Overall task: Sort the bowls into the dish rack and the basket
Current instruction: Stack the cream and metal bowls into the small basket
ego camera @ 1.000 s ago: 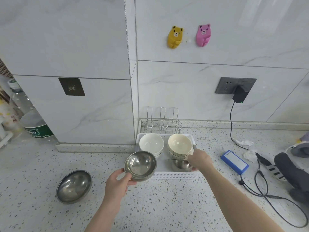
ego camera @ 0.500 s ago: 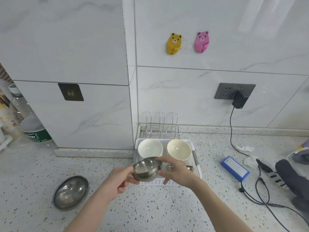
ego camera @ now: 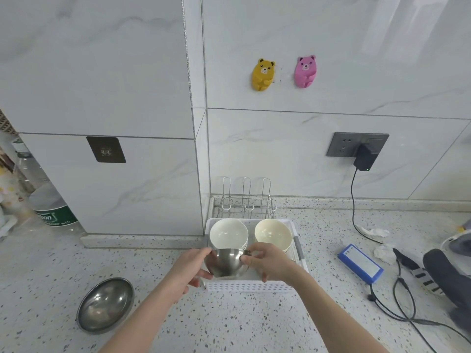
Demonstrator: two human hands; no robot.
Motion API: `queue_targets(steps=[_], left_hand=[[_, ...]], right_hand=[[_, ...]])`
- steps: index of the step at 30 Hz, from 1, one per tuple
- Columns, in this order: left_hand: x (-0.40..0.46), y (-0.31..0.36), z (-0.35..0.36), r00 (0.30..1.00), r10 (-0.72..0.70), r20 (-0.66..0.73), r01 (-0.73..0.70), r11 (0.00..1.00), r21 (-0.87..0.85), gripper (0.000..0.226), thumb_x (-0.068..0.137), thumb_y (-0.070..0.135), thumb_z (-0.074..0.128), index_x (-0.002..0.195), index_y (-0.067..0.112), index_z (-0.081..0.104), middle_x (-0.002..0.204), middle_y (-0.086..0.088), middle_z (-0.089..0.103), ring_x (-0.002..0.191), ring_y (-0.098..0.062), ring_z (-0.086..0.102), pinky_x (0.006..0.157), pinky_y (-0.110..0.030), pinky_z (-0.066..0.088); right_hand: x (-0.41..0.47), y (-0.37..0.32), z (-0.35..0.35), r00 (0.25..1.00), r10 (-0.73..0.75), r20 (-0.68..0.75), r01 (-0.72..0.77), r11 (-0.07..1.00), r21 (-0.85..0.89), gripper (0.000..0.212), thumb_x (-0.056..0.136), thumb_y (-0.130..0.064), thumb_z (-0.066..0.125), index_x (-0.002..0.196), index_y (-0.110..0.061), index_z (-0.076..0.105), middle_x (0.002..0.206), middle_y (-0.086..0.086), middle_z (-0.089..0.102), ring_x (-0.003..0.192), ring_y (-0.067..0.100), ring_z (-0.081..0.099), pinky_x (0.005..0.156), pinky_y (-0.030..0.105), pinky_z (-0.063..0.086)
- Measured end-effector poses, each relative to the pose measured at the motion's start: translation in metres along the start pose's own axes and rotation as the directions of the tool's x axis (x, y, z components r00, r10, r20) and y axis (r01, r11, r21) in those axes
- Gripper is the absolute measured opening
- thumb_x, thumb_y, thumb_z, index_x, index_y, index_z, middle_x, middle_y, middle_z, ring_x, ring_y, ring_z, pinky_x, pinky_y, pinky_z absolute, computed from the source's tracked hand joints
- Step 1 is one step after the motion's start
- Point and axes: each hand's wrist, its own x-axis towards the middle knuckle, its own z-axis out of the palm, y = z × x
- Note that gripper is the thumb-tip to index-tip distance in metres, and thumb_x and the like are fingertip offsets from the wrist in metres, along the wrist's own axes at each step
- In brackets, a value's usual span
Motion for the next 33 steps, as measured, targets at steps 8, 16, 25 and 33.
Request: queue_targets(steps=[8, 16, 25, 33], left_hand=[[0.011, 0.002, 0.007, 0.998, -0.054, 0.016, 0.052, 0.996, 0.069, 0.040, 0.086, 0.066, 0.055, 0.108, 0.032, 0.055, 0.071, 0.003, 0.077, 0.036, -0.007, 0.043, 0.039, -0.016, 0.023], [0.026, -0.001, 0.012, 0.996, -0.089, 0.025, 0.085, 0.987, 0.133, 0.052, 0.084, 0.069, 0.056, 0.116, 0.028, 0.055, 0.087, -0.003, 0.077, 0.037, -0.010, 0.042, 0.038, -0.018, 0.024], [0.034, -0.010, 0.021, 0.999, -0.042, 0.002, 0.041, 0.983, 0.177, 0.054, 0.086, 0.060, 0.059, 0.130, 0.029, 0.053, 0.095, -0.001, 0.072, 0.040, -0.009, 0.052, 0.038, -0.017, 0.028], [0.027, -0.016, 0.027, 1.000, 0.002, 0.016, -0.004, 0.989, 0.150, 0.035, 0.094, 0.029, 0.055, 0.127, 0.017, 0.056, 0.101, -0.008, 0.066, 0.048, -0.010, 0.061, 0.038, -0.020, 0.029]], right_hand=[[0.014, -0.001, 0.000, 0.997, 0.052, -0.060, -0.060, 0.989, -0.135, 0.038, 0.084, -0.056, 0.065, 0.102, -0.023, 0.068, 0.046, -0.021, 0.059, 0.037, 0.006, 0.051, 0.038, 0.008, 0.033], [0.027, 0.009, 0.011, 0.996, 0.063, -0.058, -0.075, 0.974, -0.215, 0.041, 0.077, -0.060, 0.066, 0.097, -0.023, 0.068, 0.079, -0.007, 0.072, 0.043, 0.005, 0.056, 0.067, 0.029, 0.054], [0.021, 0.016, 0.040, 0.969, 0.095, -0.229, -0.160, 0.945, -0.284, 0.033, 0.080, -0.054, 0.064, 0.103, -0.032, 0.068, 0.092, -0.012, 0.070, 0.077, 0.010, 0.062, 0.069, 0.028, 0.052], [0.013, 0.017, 0.061, 0.947, 0.101, -0.305, -0.213, 0.908, -0.361, 0.031, 0.085, -0.055, 0.057, 0.107, -0.033, 0.062, 0.097, -0.011, 0.070, 0.091, 0.015, 0.066, 0.070, 0.027, 0.050]])
